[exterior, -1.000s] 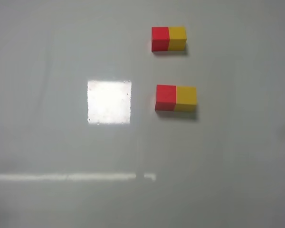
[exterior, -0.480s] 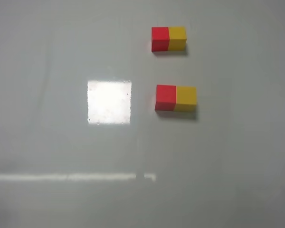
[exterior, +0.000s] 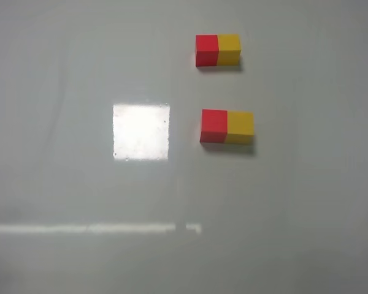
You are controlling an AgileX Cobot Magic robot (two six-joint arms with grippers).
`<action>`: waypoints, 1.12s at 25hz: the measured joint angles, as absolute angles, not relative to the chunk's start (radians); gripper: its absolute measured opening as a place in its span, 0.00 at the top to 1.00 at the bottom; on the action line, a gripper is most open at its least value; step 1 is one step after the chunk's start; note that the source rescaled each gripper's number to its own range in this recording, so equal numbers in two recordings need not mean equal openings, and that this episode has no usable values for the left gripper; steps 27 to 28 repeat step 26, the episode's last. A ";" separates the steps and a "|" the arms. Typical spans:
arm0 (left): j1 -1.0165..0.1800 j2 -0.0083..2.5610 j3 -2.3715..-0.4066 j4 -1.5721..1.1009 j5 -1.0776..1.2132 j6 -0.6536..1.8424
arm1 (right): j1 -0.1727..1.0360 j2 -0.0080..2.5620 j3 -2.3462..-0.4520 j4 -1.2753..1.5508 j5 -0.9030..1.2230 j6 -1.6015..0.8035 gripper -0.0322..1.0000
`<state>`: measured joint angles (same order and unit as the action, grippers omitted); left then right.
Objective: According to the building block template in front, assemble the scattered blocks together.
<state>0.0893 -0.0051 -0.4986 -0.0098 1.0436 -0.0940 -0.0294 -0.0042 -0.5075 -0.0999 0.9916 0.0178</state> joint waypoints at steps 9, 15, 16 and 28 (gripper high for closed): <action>0.089 -0.005 -0.499 -0.010 1.044 -0.094 | -0.030 -0.004 -0.507 -0.100 0.991 0.018 0.27; 0.089 -0.005 -0.499 -0.010 1.044 -0.094 | -0.082 -0.004 -0.507 -0.100 0.991 0.019 0.27; 0.089 -0.005 -0.499 -0.010 1.044 -0.094 | -0.082 -0.004 -0.507 -0.100 0.991 0.019 0.27; 0.089 -0.005 -0.499 -0.010 1.046 -0.095 | -0.082 -0.005 -0.506 -0.096 0.991 0.044 0.27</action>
